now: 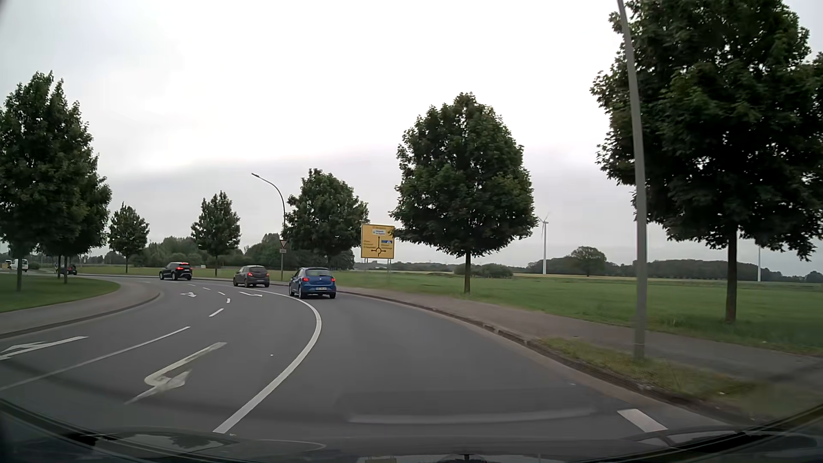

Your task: Follow the waypoints while adhering to traffic rules and regulations

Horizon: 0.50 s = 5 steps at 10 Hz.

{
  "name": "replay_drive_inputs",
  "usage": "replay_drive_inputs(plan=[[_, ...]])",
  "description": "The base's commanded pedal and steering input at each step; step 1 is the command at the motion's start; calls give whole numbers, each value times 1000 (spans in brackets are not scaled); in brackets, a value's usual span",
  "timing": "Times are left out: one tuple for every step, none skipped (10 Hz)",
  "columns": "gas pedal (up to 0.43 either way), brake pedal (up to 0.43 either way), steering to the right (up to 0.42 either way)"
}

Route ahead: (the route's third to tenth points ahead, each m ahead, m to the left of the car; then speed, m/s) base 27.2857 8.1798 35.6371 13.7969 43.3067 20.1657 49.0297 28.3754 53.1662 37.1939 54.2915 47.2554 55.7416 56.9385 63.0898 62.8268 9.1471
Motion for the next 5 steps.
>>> replay_drive_inputs(plan=[[189, 0, -24], [189, 0, -24], [197, 0, -26], [197, 0, -32], [197, 0, -42]])
